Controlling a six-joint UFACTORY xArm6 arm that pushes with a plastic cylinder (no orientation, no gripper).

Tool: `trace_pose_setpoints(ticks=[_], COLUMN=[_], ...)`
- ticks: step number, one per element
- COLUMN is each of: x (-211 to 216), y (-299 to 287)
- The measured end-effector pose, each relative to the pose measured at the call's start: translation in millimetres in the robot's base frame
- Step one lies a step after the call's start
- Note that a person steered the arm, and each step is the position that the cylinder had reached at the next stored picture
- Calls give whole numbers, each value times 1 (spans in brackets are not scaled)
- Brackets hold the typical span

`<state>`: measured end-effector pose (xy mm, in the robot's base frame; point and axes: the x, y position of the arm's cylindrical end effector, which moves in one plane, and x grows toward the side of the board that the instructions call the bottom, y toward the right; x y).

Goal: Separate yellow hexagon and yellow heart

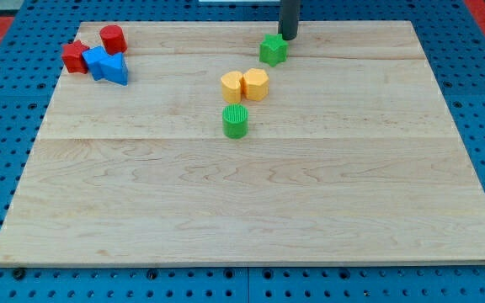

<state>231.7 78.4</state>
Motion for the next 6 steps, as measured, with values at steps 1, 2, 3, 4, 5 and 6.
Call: trace_pose_setpoints(ticks=[1, 2, 3, 4, 5, 6], x=[63, 67, 30, 84, 142, 138], y=[36, -7, -12, 11, -2, -63])
